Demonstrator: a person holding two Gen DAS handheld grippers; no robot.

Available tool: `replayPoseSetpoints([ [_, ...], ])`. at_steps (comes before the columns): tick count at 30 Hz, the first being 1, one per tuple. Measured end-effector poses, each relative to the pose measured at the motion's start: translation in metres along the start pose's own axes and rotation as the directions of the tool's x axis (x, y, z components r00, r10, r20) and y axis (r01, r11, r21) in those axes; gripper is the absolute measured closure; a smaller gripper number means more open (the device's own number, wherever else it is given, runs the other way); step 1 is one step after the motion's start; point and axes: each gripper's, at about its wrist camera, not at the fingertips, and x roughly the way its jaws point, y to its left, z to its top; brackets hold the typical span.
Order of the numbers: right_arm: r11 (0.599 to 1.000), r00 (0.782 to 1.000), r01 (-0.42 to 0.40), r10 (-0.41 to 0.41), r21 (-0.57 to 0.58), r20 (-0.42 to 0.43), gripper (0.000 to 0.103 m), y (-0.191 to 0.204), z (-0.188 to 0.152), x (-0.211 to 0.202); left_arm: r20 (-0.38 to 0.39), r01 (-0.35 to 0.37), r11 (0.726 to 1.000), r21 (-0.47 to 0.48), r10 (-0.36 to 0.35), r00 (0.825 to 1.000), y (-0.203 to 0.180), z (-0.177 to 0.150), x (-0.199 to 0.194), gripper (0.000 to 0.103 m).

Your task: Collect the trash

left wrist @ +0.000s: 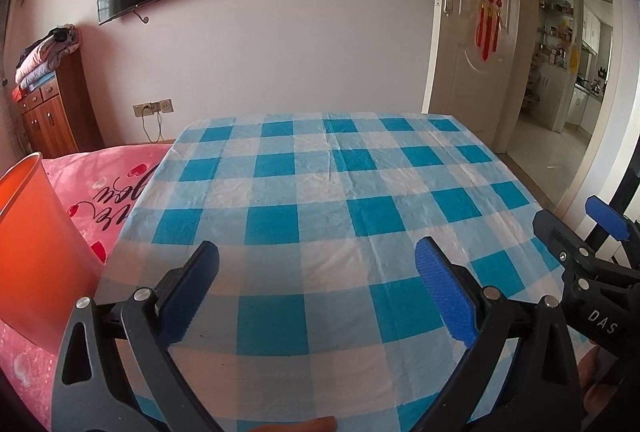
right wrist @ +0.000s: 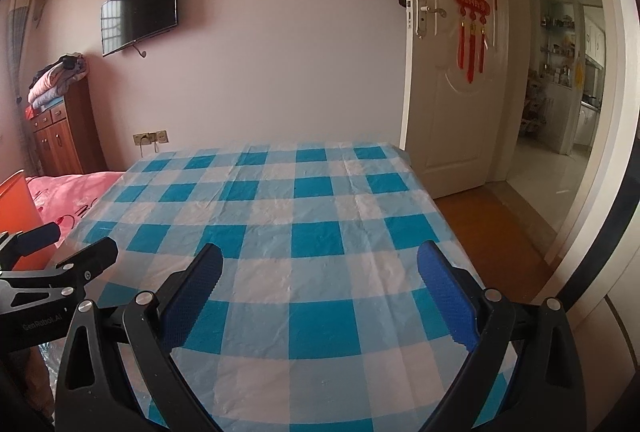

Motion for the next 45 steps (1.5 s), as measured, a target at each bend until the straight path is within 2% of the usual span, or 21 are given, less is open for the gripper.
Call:
replayPoseSetpoints([
  [21, 1.0, 1.0, -0.009, 0.009, -0.018, 0.0, 0.006, 0.01, -0.001, 0.0, 0.004, 0.001, 1.0, -0.019, -0.001, 1.0, 0.007, -0.002, 0.0, 0.004],
  [32, 0.999, 1.0, -0.019, 0.018, -0.037, -0.01, 0.006, 0.018, -0.003, 0.004, -0.021, 0.015, 0.999, -0.037, -0.016, 1.0, 0.014, -0.009, 0.007, 0.004],
  [39, 0.999, 0.996, -0.04, 0.038, -0.028, -0.077, 0.006, 0.021, -0.008, 0.023, -0.097, 0.0, 0.999, -0.053, -0.005, 0.995, 0.015, -0.018, 0.032, 0.004],
  [45, 0.997, 0.973, -0.069, 0.075, 0.034, -0.218, 0.006, 0.017, -0.011, 0.061, -0.18, -0.03, 0.997, -0.072, 0.017, 0.984, 0.014, -0.024, 0.06, 0.004],
])
